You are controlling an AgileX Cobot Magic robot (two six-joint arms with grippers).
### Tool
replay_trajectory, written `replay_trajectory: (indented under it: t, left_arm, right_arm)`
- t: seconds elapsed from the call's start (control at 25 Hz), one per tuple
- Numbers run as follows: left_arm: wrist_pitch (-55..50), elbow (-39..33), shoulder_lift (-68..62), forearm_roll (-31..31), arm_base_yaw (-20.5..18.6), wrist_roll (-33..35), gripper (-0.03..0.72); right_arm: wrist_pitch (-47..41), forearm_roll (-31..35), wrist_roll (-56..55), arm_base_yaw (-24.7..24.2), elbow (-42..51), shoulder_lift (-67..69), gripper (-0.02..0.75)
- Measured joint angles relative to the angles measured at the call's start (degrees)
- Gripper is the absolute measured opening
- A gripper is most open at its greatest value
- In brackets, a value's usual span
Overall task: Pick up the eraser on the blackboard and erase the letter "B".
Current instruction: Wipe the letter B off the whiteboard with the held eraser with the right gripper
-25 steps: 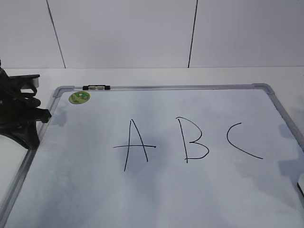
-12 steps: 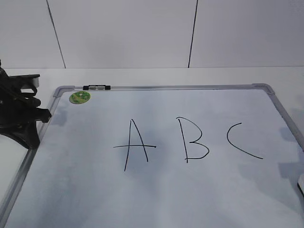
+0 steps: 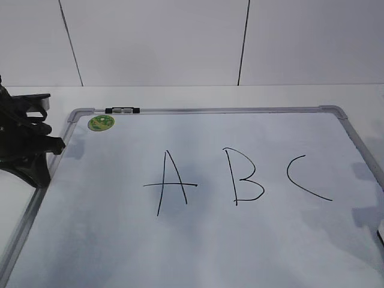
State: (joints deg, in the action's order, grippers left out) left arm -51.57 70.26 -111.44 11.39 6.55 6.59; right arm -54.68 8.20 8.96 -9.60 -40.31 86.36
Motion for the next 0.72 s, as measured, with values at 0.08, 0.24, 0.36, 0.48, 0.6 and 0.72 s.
replay_trajectory:
  t: [0.08, 0.24, 0.36, 0.48, 0.6, 0.72]
  left_arm:
    - [0.0, 0.0, 0.0, 0.0, 0.0, 0.0, 0.052]
    - [0.0, 0.0, 0.0, 0.1, 0.0, 0.0, 0.052]
    - [0.0, 0.0, 0.0, 0.1, 0.0, 0.0, 0.052]
    - [0.0, 0.0, 0.0, 0.1, 0.0, 0.0, 0.052]
    - [0.1, 0.0, 0.0, 0.1, 0.0, 0.0, 0.052]
    - [0.1, 0.0, 0.0, 0.1, 0.0, 0.0, 0.052]
  right_arm:
    - [-0.1, -0.3, 0.1, 0.2, 0.0, 0.0, 0.574]
    - [-0.1, -0.4, 0.3, 0.2, 0.0, 0.0, 0.564]
    - [-0.2, -0.4, 0.3, 0.2, -0.2, 0.0, 0.562]
    - [-1.7, -0.4, 0.3, 0.2, -1.2, 0.3, 0.561]
    - [-3.0, -1.2, 0.0, 0.2, -3.0, 0.3, 0.56]
    - [-3.3, -1.5, 0.0, 0.2, -4.5, 0.3, 0.559]
